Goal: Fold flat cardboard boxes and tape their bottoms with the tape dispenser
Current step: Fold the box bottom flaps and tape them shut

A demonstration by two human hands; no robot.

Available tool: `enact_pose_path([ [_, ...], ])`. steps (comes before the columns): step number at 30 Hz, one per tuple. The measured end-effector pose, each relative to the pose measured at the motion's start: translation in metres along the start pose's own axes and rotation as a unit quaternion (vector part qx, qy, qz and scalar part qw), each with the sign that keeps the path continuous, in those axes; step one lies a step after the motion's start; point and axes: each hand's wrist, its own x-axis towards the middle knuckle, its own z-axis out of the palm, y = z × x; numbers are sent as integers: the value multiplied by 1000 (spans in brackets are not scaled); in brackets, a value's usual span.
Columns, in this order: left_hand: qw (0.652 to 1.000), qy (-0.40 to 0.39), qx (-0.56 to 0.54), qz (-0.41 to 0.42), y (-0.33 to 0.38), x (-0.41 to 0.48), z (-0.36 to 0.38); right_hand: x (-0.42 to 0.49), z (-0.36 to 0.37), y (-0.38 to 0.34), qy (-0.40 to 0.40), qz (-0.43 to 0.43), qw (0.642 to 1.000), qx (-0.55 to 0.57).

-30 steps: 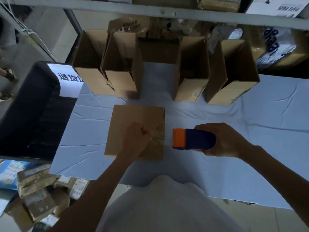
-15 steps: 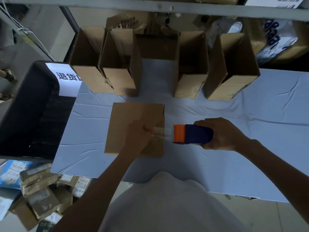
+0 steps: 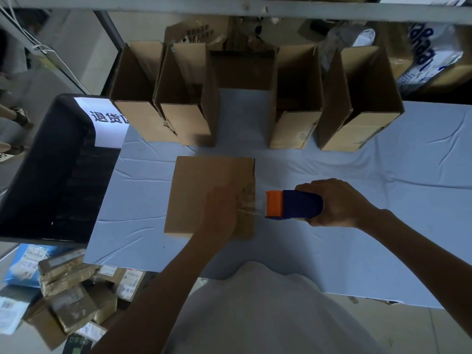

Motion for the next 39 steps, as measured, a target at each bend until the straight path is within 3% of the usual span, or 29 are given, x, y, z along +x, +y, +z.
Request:
enact_pose_path([
  [10, 986, 27, 139, 85, 5, -5, -8, -3, 1, -1, 1, 5, 1000, 12],
  [18, 954, 24, 294, 62, 7, 3, -20, -2, -2, -4, -10, 15, 1000, -12],
  [21, 966, 37, 251, 54, -1, 0, -23, -2, -3, -3, -11, 15, 1000, 3],
  [24, 987, -8, 47, 156, 2, -3, -7, -1, 0, -6, -15, 10, 1000, -7],
  [27, 972, -28, -93, 213, -5, 0, 14, -1, 1, -6, -14, 14, 1000, -3],
  [39, 962, -42, -89, 256, -16, 6, 16, -8, 0, -1, -27, 33, 999, -2],
])
